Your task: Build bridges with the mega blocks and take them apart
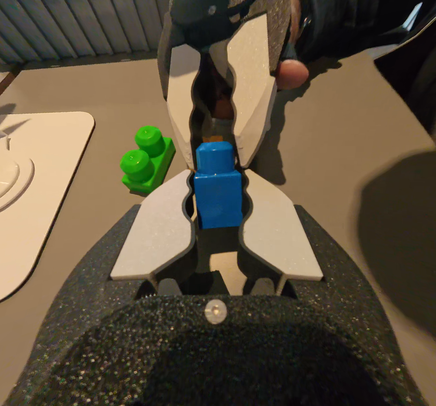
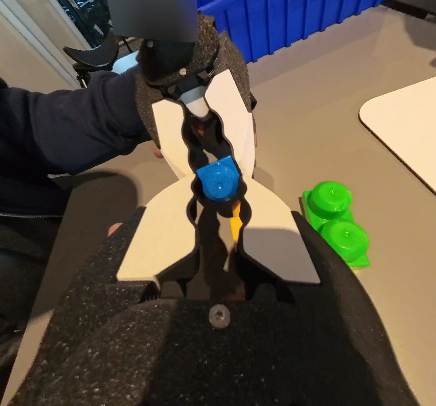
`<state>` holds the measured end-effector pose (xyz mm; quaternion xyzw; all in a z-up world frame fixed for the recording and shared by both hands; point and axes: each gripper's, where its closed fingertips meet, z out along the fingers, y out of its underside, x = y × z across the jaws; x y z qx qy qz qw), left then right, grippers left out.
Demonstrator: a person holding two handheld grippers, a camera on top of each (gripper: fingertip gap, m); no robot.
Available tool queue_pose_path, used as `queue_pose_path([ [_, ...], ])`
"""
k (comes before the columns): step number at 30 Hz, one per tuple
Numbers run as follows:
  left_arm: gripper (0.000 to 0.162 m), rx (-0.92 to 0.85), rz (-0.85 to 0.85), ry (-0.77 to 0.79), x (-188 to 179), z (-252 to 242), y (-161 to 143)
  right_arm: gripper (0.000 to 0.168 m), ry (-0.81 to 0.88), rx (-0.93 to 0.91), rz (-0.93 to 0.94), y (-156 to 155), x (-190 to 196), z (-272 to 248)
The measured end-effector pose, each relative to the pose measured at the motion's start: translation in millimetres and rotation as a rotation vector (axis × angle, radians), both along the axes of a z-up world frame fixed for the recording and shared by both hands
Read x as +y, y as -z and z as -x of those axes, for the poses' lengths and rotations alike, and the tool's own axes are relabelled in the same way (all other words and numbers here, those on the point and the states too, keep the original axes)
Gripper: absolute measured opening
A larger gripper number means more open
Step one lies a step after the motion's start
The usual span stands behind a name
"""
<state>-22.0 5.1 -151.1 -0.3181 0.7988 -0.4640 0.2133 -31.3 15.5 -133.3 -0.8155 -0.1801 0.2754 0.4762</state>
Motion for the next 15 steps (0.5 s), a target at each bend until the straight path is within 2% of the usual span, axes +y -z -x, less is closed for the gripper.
queue_pose_path([
  [8, 0.036, 0.04, -0.054, -0.026, 3, -2, 11, 0.029, 0.049, -0.138, 0.019, 8, 2, -4],
  [9, 0.038, 0.054, -0.047, -0.033, 4, -2, 11, 0.029, 0.047, -0.153, 0.026, 8, 2, -4],
  [11, 0.054, 0.098, -0.05, -0.083, 13, 0, 14, 0.029, 0.036, -0.203, 0.05, 10, 0, -5],
  [12, 0.058, 0.139, -0.043, -0.093, 17, 4, 16, 0.029, 0.028, -0.236, 0.068, 12, 0, -6],
  [15, 0.055, 0.187, -0.057, -0.081, 17, 13, 18, 0.029, -0.009, -0.349, 0.135, 18, -3, -5],
])
